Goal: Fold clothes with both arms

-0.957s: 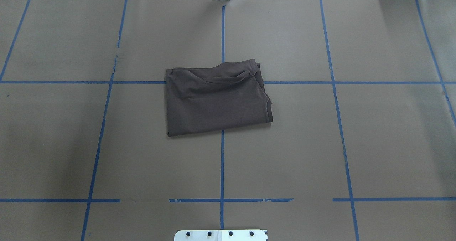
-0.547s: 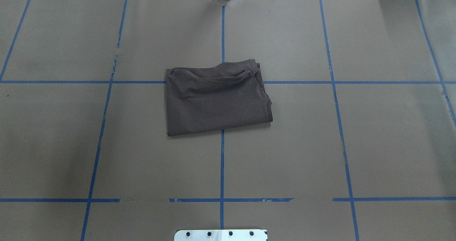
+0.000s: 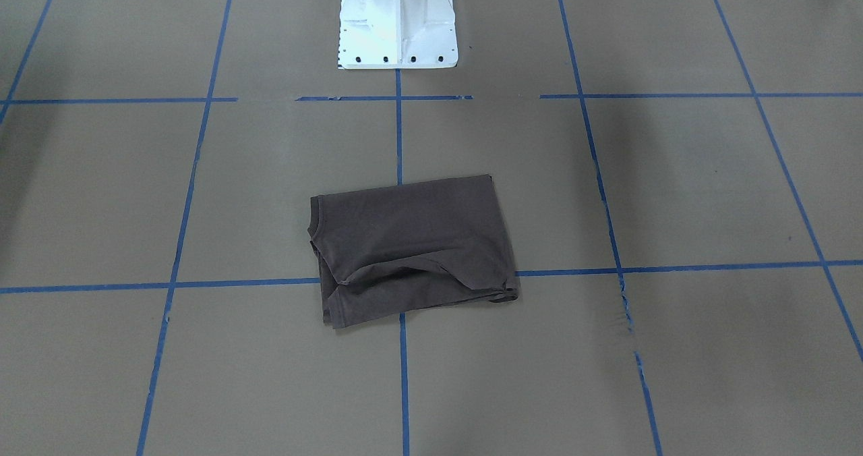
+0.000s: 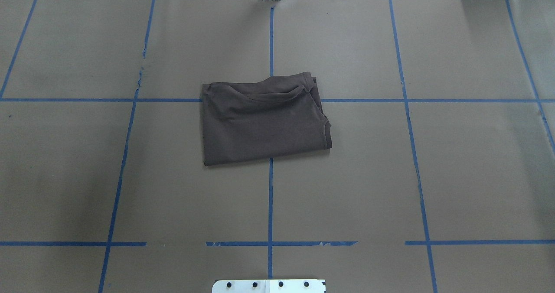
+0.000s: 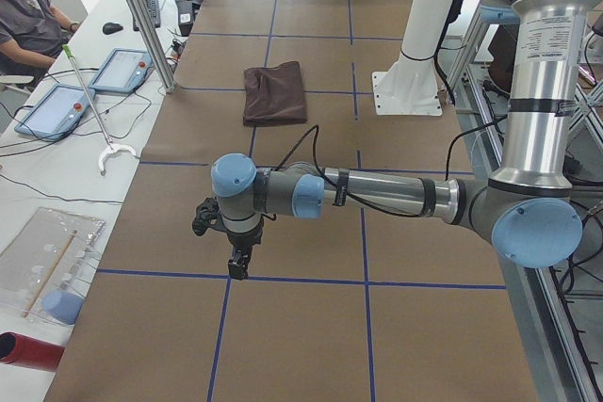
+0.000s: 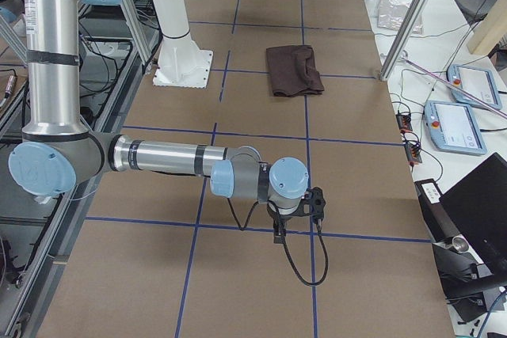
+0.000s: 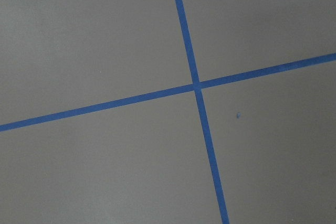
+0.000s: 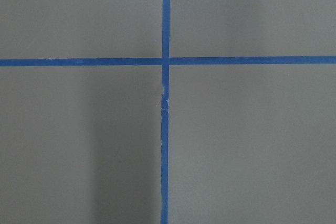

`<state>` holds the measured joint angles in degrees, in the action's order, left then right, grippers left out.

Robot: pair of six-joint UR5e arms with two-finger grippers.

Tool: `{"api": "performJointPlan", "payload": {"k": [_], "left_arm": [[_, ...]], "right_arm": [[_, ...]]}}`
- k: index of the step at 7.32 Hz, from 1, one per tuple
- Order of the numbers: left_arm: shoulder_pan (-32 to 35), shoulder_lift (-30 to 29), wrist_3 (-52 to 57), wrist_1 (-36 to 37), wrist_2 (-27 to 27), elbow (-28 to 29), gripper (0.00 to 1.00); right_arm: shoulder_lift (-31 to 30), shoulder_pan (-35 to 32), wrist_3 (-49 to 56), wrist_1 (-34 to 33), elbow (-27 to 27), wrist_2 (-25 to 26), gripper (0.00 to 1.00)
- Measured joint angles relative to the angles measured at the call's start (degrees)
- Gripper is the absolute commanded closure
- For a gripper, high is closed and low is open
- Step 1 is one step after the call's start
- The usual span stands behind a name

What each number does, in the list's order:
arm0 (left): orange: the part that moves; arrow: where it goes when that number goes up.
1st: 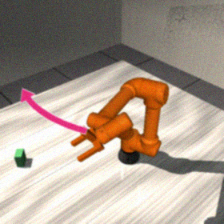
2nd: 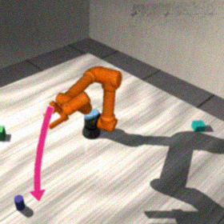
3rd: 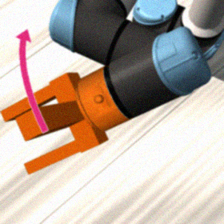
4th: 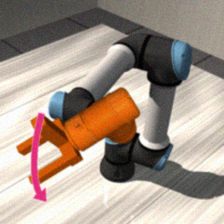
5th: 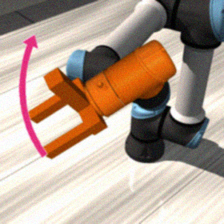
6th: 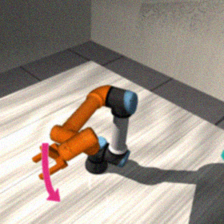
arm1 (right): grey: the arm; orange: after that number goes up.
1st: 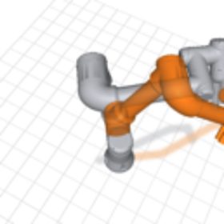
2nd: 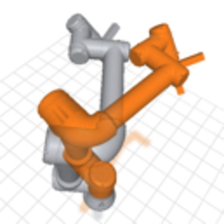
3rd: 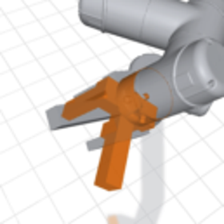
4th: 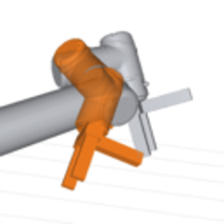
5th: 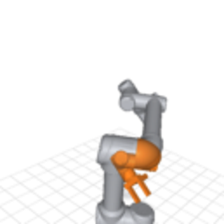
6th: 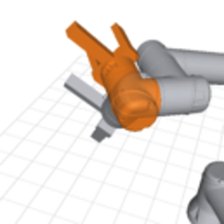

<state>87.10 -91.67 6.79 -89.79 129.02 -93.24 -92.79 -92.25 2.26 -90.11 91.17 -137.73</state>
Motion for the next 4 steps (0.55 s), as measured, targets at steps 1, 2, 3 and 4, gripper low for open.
{"api": "performJointPlan", "payload": {"k": [1,2,3,4], "left_arm": [[-0.01,0.00,-0.23,0.05,0.00,0.23,0.00],[-0.02,0.00,-0.42,0.08,-0.02,0.50,0.00],[-0.02,0.00,-0.50,0.07,-0.06,0.62,0.00],[-0.03,0.00,-0.53,0.04,-0.08,0.66,0.00]], "right_arm": [[0.00,-0.10,-0.04,0.09,0.02,0.89,0.00],[0.06,-0.16,-0.06,0.18,0.08,1.29,0.00],[0.13,-0.17,-0.06,0.24,0.09,1.42,0.00],[0.19,-0.17,-0.06,0.27,0.09,1.43,0.00]]}}
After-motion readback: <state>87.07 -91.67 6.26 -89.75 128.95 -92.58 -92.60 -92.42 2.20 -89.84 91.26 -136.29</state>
